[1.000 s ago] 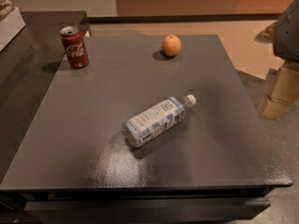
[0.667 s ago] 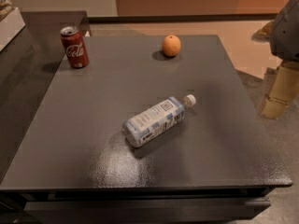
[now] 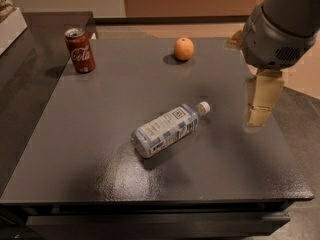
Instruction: Pick blue plastic bottle
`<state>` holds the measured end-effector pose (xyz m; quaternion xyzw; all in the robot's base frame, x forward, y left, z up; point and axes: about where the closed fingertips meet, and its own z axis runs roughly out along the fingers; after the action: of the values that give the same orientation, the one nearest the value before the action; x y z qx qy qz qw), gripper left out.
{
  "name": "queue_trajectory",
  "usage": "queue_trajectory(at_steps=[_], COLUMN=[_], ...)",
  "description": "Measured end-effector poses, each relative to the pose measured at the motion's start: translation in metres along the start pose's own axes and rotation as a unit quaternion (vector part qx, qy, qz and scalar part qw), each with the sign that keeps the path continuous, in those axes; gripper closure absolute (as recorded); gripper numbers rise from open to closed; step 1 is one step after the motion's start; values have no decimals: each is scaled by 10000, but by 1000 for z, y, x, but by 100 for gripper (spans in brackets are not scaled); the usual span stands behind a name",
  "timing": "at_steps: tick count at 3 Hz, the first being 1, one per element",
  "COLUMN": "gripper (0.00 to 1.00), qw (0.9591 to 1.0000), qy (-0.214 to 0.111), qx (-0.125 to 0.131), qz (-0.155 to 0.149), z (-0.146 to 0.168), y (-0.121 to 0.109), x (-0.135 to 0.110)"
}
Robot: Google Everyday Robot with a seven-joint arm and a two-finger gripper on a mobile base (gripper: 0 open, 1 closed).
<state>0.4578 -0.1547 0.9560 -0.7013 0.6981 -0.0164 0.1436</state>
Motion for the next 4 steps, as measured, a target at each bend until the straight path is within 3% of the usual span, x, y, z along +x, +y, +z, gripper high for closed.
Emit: queue_trajectory(at_steps=[1,2,4], gripper=[0,0,0], qw=[9975,9917,9801], qy=[-78,-113,-88], qx=[-278,-605,-1033], qz=[-652,-1130,-1692], z=[26,54,98], y=[1,5,17], x=[-30,-53,-77])
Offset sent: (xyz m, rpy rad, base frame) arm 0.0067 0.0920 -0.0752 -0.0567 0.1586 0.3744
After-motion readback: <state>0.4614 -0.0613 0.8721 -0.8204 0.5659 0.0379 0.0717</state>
